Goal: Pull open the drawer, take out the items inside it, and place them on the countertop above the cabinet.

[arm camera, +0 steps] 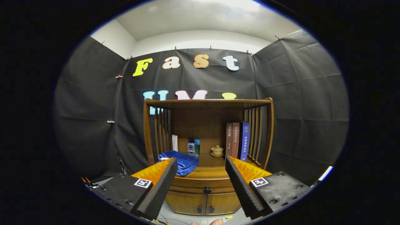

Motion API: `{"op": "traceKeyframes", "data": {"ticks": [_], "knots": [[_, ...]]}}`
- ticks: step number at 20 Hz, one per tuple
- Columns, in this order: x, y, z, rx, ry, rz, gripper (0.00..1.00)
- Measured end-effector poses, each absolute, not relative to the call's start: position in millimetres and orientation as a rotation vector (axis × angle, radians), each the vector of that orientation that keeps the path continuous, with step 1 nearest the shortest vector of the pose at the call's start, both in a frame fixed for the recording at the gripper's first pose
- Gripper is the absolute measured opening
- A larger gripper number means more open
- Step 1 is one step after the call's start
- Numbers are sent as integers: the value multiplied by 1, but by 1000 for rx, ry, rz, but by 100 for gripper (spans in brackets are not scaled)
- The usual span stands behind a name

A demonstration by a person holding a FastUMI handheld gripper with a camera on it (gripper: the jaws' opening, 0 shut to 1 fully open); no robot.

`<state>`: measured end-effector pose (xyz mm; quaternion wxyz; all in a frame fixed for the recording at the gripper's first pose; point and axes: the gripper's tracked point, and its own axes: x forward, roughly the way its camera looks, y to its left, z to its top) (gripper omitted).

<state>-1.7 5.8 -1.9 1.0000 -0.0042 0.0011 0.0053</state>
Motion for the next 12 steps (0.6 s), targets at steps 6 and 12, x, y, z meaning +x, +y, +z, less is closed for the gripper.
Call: {"op": "traceKeyframes", "data": {"ticks": [6, 12], "knots": [[-1, 4, -4, -8, 6, 8, 99], [25, -7, -20, 4, 2, -6, 99]]}}
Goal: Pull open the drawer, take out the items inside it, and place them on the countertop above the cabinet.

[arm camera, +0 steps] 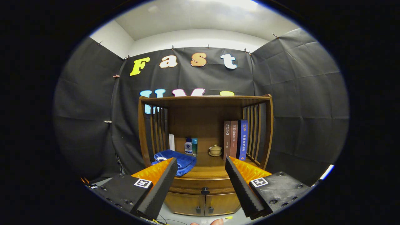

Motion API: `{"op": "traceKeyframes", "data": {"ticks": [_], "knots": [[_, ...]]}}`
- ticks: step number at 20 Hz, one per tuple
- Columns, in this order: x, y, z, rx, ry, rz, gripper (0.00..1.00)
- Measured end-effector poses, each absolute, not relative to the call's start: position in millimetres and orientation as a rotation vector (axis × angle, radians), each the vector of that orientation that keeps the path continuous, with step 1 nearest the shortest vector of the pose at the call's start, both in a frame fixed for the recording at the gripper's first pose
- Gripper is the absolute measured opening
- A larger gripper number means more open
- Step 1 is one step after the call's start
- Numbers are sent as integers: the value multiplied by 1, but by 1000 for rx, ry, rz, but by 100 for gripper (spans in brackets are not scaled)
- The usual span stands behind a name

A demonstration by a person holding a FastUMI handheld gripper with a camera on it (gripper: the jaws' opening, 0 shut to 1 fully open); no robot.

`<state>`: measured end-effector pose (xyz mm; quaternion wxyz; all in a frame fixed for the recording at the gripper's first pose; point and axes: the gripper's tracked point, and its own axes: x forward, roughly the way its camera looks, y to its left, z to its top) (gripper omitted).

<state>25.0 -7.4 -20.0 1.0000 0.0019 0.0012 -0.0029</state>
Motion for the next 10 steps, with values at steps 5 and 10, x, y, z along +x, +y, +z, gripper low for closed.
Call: {"op": "traceKeyframes", "data": {"ticks": [5, 10], "knots": [[74, -8, -56, -36, -15, 6, 99], [114, -8, -140, -49, 61, 8, 99]]}}
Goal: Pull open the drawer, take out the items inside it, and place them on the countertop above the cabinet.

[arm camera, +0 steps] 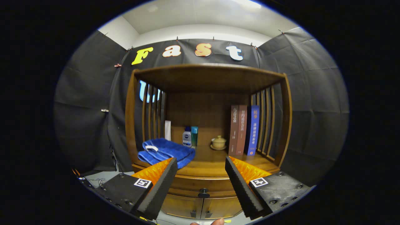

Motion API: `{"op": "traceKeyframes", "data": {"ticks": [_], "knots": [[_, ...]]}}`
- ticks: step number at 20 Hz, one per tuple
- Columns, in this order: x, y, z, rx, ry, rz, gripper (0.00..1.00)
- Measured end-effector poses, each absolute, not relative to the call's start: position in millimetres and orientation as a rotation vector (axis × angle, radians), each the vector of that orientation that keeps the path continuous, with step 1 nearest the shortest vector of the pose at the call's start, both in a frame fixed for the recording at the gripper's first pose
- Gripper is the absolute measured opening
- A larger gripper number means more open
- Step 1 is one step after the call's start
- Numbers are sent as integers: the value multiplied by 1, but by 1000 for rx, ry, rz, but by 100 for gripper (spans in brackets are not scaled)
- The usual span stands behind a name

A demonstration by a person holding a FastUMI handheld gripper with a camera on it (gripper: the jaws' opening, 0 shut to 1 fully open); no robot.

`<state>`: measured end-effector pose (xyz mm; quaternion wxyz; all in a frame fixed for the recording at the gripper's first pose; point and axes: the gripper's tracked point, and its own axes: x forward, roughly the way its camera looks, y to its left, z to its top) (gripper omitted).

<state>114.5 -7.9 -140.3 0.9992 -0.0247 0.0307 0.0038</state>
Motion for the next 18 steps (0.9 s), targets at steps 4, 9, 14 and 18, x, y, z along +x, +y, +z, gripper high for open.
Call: {"op": "traceKeyframes", "data": {"ticks": [4, 9, 14, 18], "knots": [[137, -16, -204, -30, 111, -25, 99], [164, -23, -275, -10, 182, -35, 99], [182, -24, -317, 16, 250, -36, 78], [184, -28, -317, 16, 257, -63, 51]]}}
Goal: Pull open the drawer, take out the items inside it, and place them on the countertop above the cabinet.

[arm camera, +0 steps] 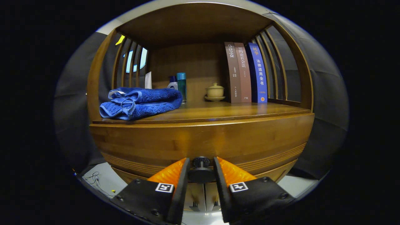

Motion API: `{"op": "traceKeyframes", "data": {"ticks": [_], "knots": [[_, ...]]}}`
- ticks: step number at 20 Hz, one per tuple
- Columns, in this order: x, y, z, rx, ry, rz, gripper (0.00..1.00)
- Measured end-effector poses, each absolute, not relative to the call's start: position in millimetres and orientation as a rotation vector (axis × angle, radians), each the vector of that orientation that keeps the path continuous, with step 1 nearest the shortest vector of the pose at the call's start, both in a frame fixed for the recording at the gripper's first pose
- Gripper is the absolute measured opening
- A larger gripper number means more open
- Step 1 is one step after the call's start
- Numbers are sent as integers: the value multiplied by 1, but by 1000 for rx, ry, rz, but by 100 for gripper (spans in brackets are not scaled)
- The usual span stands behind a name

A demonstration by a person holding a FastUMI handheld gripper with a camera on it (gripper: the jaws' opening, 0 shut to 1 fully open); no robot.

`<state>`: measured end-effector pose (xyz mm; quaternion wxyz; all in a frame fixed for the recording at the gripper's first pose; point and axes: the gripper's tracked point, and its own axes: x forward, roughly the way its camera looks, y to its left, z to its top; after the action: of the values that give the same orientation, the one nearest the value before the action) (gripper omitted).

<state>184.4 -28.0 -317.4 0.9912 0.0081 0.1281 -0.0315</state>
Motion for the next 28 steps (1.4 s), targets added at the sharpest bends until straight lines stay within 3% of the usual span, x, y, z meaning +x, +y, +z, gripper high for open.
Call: {"op": "traceKeyframes", "data": {"ticks": [3, 28], "knots": [[185, -30, -317, 0, 245, -68, 30], [37, -26, -313, 64, 295, -20, 29]]}}
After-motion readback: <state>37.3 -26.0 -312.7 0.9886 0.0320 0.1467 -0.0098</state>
